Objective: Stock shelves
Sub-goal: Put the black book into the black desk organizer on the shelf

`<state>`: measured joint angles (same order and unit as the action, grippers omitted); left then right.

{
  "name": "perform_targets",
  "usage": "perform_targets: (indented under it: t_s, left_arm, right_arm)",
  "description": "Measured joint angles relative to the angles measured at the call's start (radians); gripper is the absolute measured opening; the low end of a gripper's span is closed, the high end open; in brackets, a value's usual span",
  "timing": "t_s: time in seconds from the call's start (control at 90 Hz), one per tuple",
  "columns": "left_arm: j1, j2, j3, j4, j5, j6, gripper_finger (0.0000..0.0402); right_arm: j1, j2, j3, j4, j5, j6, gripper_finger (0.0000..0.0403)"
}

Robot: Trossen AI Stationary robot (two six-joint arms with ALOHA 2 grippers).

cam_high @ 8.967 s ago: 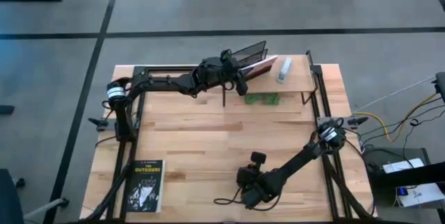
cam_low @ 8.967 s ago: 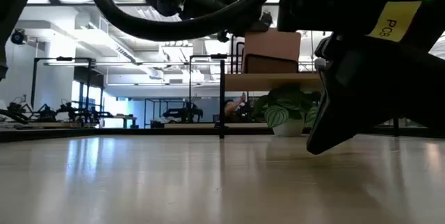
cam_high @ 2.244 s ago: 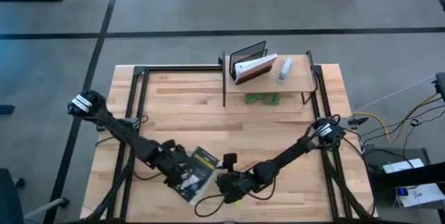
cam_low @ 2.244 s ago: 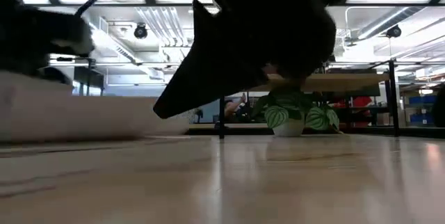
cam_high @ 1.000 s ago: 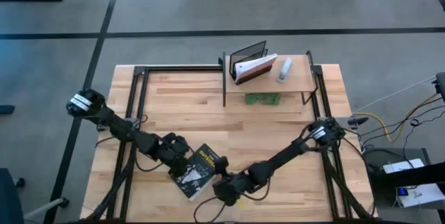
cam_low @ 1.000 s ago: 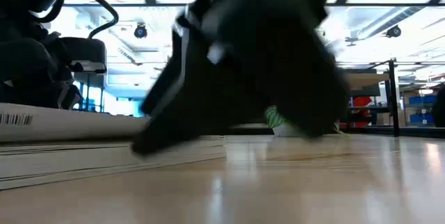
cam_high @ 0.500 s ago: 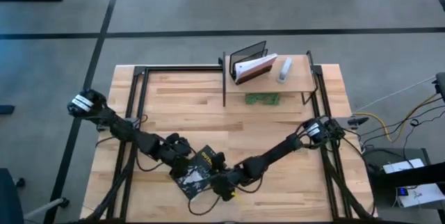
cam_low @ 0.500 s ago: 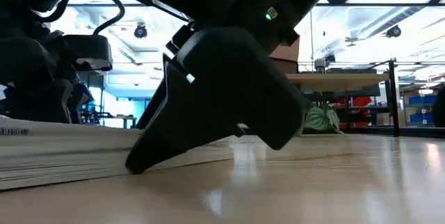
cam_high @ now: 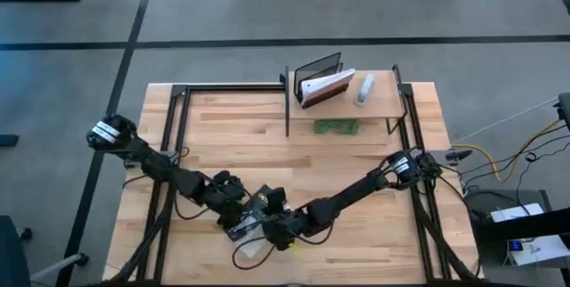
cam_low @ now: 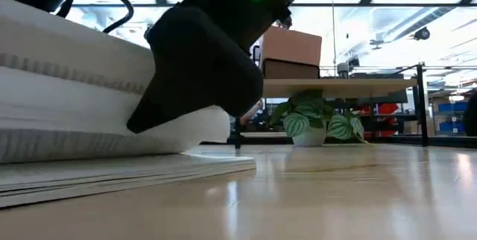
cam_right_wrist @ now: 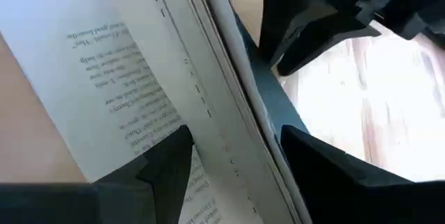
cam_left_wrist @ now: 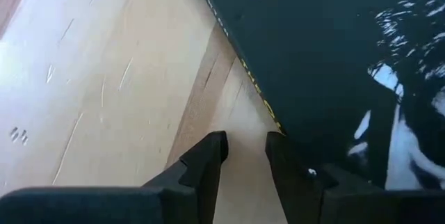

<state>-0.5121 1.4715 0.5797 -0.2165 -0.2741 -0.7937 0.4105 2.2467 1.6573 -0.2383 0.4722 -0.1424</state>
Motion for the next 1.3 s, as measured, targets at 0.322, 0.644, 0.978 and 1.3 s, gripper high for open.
perform_targets:
  t_s: [0.322, 0.644, 0.978, 1.3]
  left_arm:
    - [0.0, -0.001, 0.0, -0.003, -0.003, 0.0, 0.01]
    - [0.0, -0.001, 0.0, -0.003, -0.005, 0.0, 0.0109]
    - [0.0, -0.001, 0.0, -0.003, -0.005, 0.0, 0.01]
    - [0.0, -0.001, 0.0, -0.002, -0.005, 0.0, 0.0109]
  right_arm:
    - [0.007, 0.0, 0.034, -0.051, -0.094, 0.019, 0.0226]
    - [-0.022, -0.001, 0.061, -0.056, -0.169, 0.14, 0.0241]
    - [-0.055, 0.0, 0.044, -0.095, -0.244, 0.197, 0.0198]
    - [-0.055, 0.001, 0.058, -0.101, -0.47, 0.229, 0.0189]
